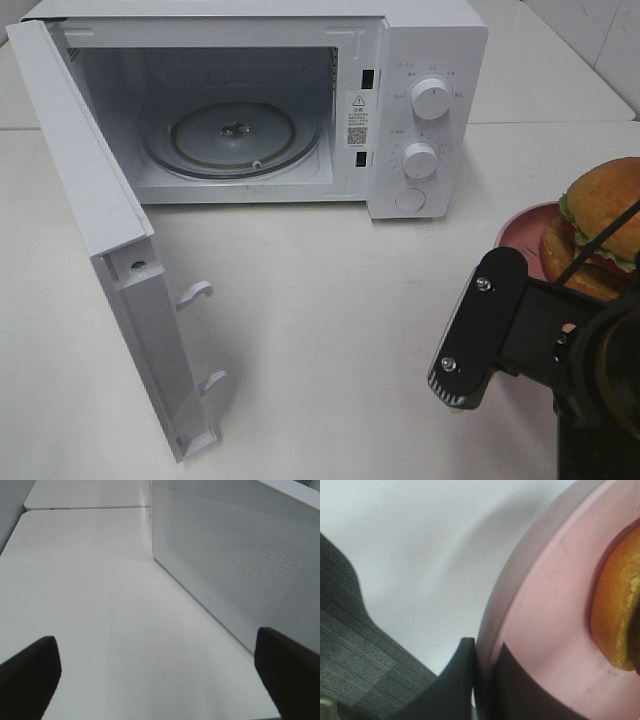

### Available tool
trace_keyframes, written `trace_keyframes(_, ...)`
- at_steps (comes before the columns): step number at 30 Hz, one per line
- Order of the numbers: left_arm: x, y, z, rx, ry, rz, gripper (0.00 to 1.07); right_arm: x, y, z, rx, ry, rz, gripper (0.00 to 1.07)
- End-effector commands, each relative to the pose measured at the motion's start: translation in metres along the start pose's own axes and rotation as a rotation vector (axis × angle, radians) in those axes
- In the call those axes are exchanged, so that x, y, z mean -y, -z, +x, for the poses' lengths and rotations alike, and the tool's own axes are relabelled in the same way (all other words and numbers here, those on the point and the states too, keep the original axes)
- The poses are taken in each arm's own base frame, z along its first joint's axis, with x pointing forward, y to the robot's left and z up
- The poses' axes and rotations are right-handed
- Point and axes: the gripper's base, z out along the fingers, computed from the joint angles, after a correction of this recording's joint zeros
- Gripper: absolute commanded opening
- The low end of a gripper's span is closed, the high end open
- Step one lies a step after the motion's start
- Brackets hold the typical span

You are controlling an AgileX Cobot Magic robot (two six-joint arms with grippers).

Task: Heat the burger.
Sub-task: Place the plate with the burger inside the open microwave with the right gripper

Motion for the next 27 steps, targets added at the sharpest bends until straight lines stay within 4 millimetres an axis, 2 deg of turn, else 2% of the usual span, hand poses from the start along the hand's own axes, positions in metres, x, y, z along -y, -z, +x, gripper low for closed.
trace_keyframes(1,0.001,0.002,0.002,0.024,-0.002,0.0,1.03,0.004,0.004,0.001,0.017,0.052,0.069,0.01)
trace_keyframes(15,0.001,0.002,0.002,0.024,-0.002,0.0,1.03,-0.013,0.016,0.001,0.096,0.194,0.088,0.01)
trace_keyframes(27,0.001,0.002,0.002,0.024,-0.002,0.0,1.03,-0.028,0.025,0.002,0.161,0.383,0.095,0.01)
